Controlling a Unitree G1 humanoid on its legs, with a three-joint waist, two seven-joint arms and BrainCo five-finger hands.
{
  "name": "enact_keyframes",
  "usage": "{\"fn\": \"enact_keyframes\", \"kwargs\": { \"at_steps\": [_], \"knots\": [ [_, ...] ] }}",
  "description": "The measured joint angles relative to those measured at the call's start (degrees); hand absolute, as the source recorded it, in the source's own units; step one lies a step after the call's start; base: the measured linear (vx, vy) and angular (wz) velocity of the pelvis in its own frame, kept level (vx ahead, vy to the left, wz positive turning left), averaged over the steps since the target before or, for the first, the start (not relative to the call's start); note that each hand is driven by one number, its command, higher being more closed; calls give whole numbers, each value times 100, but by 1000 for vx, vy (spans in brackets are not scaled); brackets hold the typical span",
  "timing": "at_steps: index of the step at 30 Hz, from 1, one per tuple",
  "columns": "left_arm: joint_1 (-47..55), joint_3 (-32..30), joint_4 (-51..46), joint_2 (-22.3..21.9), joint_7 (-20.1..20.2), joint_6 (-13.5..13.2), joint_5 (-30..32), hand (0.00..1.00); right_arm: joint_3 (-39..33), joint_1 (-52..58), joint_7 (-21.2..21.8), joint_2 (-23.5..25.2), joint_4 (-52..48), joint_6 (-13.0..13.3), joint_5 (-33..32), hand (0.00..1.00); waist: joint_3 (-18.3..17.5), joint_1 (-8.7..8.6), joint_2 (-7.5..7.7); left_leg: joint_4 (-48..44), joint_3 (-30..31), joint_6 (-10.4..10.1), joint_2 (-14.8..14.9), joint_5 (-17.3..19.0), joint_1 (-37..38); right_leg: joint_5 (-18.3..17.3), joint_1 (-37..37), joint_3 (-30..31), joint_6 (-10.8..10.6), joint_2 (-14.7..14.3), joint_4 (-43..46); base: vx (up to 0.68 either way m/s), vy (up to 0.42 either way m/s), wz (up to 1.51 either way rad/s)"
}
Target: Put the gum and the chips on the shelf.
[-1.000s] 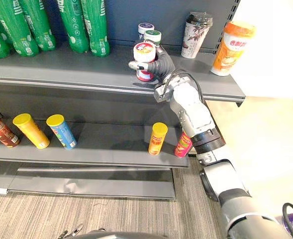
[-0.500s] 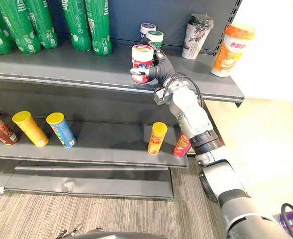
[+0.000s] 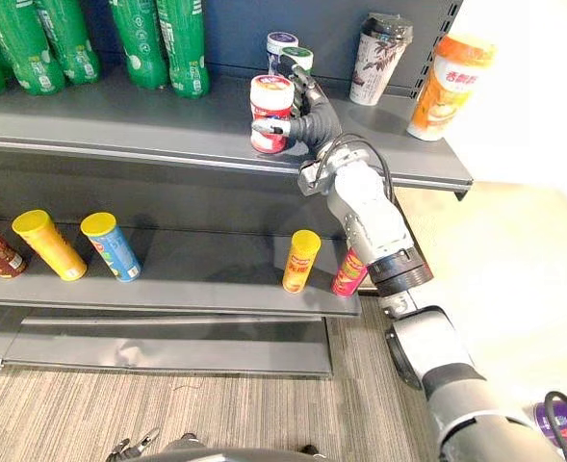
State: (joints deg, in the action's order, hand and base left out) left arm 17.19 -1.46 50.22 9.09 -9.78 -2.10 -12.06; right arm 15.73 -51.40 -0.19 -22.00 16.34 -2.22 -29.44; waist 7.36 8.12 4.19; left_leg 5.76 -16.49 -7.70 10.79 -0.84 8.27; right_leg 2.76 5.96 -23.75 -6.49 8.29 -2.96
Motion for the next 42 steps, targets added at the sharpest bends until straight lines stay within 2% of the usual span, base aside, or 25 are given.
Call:
{"fn": "enact_keyframes", "kwargs": {
  "at_steps": [4,8,11,18,24,30,34,38,40,42],
  "knots": [
    [-5,2,-86,-10,8,-29,203,0,-235,-367,-55,-152,-23,5,-31,0,40,7,-11,0,-48,-12,11,-23,-29,33,-73,48,16,-17,-5,11,8,-6],
    [-1,15,-102,-13,14,-32,210,0,-723,-1047,-211,-523,-472,282,-65,0,46,14,-19,-6,-89,-24,-7,-29,-4,74,-66,83,40,-31,-27,60,25,-4],
    [-13,74,-102,6,13,-38,213,0,-773,-1067,-220,-518,-756,380,-76,0,44,-2,-19,-33,-189,-32,-17,-24,27,79,-66,155,36,-34,-52,64,23,-11],
    [-25,107,-94,14,7,-62,213,0,-769,-1018,-298,-512,-798,341,-84,0,40,-12,-24,-28,-328,-42,11,-19,96,99,-66,235,60,-94,-80,23,8,-8],
    [-22,116,-38,14,5,-115,214,0,-775,-745,-335,-512,-1380,341,-326,0,-14,-23,-29,0,-352,-52,41,-12,100,99,-67,258,61,-111,-80,-4,0,-2],
    [16,96,28,-2,-4,-166,217,0,-873,287,-342,-298,-2494,79,-707,0,-173,-66,-33,-9,-539,-69,34,1,203,110,-123,449,69,-126,-70,28,13,-14],
    [55,-99,85,-118,-24,-270,213,0,-899,1442,-276,96,-3203,-43,-903,0,-283,-298,-78,-26,-776,-70,-3,3,207,139,-284,651,65,-110,7,-4,15,-27],
    [41,-213,156,-198,-116,-291,203,0,-973,2643,-91,334,-3817,-50,-935,0,-329,-352,-133,4,-1012,-84,-5,45,289,124,-350,871,21,-124,2,-23,5,-30],
    [53,-278,188,-244,-128,-298,195,0,-1033,3368,180,419,-4186,-30,-943,0,-364,-467,-167,5,-1071,-85,-10,50,296,133,-380,930,11,-129,5,-1,-3,-14],
    [81,-317,192,-276,-137,-302,193,0,-1051,3905,362,437,-4360,-22,-997,0,-399,-509,-197,5,-1137,-95,-11,65,300,139,-425,1004,3,-141,10,12,0,-18]
  ]
}}
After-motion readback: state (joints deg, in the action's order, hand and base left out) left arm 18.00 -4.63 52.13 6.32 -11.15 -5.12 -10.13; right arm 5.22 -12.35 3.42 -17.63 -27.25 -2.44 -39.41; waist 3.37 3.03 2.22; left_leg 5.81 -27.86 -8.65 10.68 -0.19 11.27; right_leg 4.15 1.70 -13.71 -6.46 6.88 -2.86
